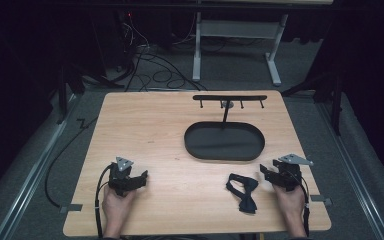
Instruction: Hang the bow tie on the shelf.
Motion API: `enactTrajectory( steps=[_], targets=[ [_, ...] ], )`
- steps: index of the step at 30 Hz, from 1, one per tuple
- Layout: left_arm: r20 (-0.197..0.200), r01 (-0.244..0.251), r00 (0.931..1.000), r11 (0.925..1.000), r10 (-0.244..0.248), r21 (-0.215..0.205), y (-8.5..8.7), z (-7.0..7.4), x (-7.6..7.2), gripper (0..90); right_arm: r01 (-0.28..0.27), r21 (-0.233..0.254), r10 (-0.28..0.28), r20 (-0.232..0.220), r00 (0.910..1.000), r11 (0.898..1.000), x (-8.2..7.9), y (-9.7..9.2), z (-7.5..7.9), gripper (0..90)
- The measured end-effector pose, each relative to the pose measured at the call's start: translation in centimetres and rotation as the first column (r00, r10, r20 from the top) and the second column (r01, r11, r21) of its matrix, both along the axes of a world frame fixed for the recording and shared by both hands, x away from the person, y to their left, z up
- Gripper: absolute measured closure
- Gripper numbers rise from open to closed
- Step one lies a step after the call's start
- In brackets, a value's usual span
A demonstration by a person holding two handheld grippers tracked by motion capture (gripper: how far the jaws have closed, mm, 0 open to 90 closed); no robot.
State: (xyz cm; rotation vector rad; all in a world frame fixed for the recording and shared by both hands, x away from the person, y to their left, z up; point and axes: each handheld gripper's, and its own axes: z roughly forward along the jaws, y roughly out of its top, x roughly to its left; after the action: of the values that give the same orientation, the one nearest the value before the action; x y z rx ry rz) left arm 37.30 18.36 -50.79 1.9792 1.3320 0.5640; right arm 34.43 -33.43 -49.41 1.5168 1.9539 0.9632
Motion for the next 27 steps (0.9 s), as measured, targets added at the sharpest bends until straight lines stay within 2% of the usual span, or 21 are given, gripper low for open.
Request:
enactTrajectory(
  steps=[7, 9, 14, 18, 27],
  targets=[
    [0.000, 0.001, 1.0000, 1.0000, -0.001, 0.000, 0.0, 0.0, 0.0, 21.7, -0.036, 0.017, 0.035, 0.018, 0.9992, 0.999, -0.6, 0.1, 0.7, 43.5],
    [0.000, 0.001, 1.0000, 1.0000, -0.001, 0.000, 0.0, 0.0, 0.0, 21.7, -0.036, 0.042, 0.036, 0.003, 0.9994, 0.998, -0.8, 0.2, 0.9, 44.1],
    [0.001, 0.001, 1.0000, 1.0000, -0.001, -0.001, 0.0, 0.0, 0.0, 21.7, -0.053, 0.064, 0.053, 0.000, 0.9986, 0.997, -1.2, 0.5, 1.3, 46.0],
    [0.001, 0.001, 1.0000, 1.0000, -0.001, -0.001, 0.0, 0.0, 0.0, 21.6, -0.083, 0.057, 0.083, 0.008, 0.9965, 0.995, -1.4, 0.9, 1.7, 47.9],
    [0.001, 0.001, 1.0000, 1.0000, -0.001, -0.001, 0.0, 0.0, 0.0, 21.6, -0.124, 0.073, 0.124, 0.008, 0.9923, 0.990, -2.1, 2.2, 2.1, 50.7]
  ],
)
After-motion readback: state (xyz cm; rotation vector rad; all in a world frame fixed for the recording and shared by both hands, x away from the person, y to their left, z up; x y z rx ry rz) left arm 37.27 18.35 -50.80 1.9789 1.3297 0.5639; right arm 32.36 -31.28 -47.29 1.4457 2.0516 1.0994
